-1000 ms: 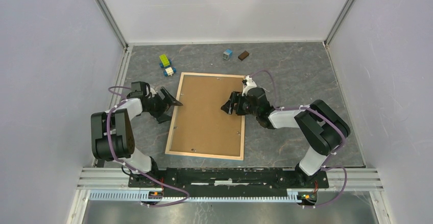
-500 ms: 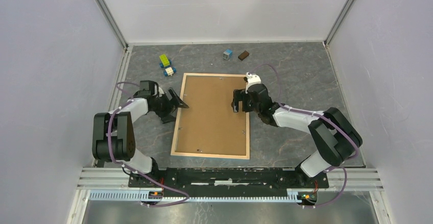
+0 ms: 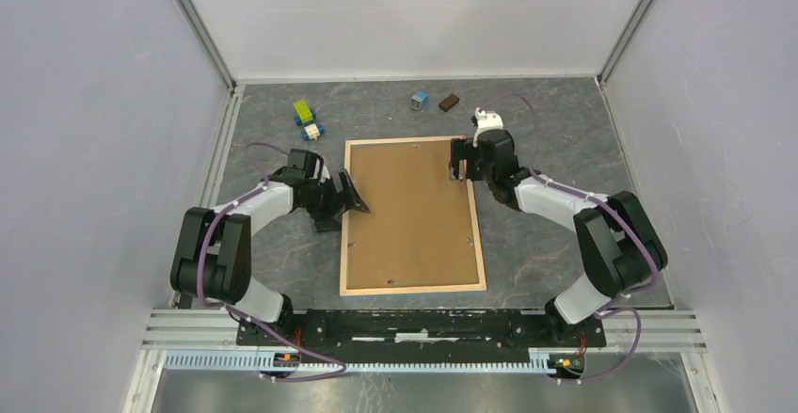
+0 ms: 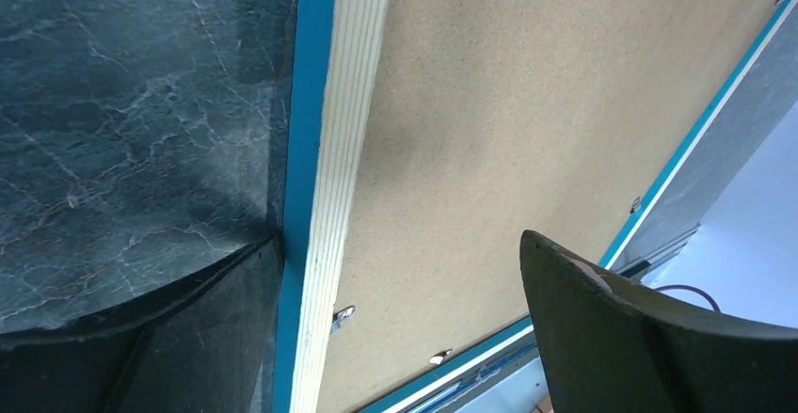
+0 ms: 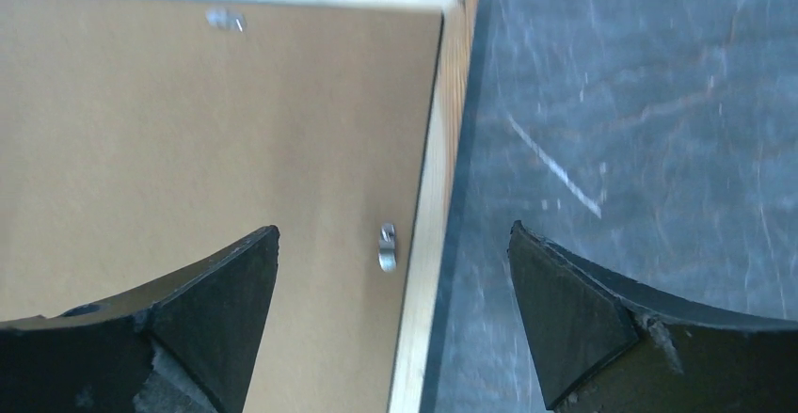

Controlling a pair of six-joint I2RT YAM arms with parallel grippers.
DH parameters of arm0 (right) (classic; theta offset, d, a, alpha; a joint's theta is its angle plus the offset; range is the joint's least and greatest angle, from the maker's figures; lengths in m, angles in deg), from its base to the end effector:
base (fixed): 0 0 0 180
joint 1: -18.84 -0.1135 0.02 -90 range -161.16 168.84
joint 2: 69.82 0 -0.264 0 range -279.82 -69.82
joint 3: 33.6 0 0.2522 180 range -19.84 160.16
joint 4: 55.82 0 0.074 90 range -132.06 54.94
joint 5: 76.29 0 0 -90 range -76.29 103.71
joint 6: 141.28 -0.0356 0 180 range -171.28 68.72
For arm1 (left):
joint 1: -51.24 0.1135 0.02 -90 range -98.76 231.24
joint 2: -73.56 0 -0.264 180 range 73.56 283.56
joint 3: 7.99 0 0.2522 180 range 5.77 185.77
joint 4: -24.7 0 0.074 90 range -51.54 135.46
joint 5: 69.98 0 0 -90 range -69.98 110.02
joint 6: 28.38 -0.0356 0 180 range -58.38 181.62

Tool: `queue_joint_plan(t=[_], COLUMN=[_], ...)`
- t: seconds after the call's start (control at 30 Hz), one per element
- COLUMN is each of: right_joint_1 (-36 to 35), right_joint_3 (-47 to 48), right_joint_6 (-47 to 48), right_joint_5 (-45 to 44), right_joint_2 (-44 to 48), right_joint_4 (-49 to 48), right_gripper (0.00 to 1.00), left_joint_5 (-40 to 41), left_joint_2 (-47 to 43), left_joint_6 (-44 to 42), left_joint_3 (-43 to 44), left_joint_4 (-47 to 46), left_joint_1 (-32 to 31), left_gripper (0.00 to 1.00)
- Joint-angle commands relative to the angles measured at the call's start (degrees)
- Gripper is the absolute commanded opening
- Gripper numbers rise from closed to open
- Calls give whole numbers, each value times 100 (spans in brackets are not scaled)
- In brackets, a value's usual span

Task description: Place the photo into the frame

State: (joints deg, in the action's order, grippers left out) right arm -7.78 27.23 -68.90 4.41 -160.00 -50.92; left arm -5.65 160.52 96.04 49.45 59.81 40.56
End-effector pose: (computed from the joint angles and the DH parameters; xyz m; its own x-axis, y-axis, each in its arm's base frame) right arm 0.2984 0.1431 0.1925 -0.5772 0.0448 -0.8153 -0.1553 0.9742 0.1635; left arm 0.2634 -0.0654 0.1570 -0.9300 -0.3431 -0.1322 -0.2137 0.7969 -0.5651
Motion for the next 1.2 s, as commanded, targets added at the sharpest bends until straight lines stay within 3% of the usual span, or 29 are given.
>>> queue_joint_plan(t=[0.0, 0.27, 0.5, 0.67, 0.97, 1.17], right_joint_1=[61, 63, 64, 60, 60, 52], right_joint_3=[754, 1650, 2001, 1878, 1147, 1122], right_joint_6=[124, 114, 18, -187, -115, -327], right_joint_5=[494, 912, 1109, 1568, 1411, 1713], right_joint_2=[-404, -1529, -2302, -2202, -1209, -1661], right_joint_4=[-373, -548, -439, -674, -948, -1005], right_gripper=[96, 83, 80, 79, 81, 80], left_joint_5=[53, 45, -40, -76, -107, -151], left_joint_2=[66, 446, 586, 618, 547, 587], left_joint_6=[151, -144, -141, -203, -210, -200], left_joint_3=[332, 731, 711, 765, 756, 746], left_joint_4=[133, 417, 272, 295, 287, 252], left_joint_1=[-23, 39, 105, 159, 163, 158], left_gripper=[100, 100, 100, 100, 100, 100])
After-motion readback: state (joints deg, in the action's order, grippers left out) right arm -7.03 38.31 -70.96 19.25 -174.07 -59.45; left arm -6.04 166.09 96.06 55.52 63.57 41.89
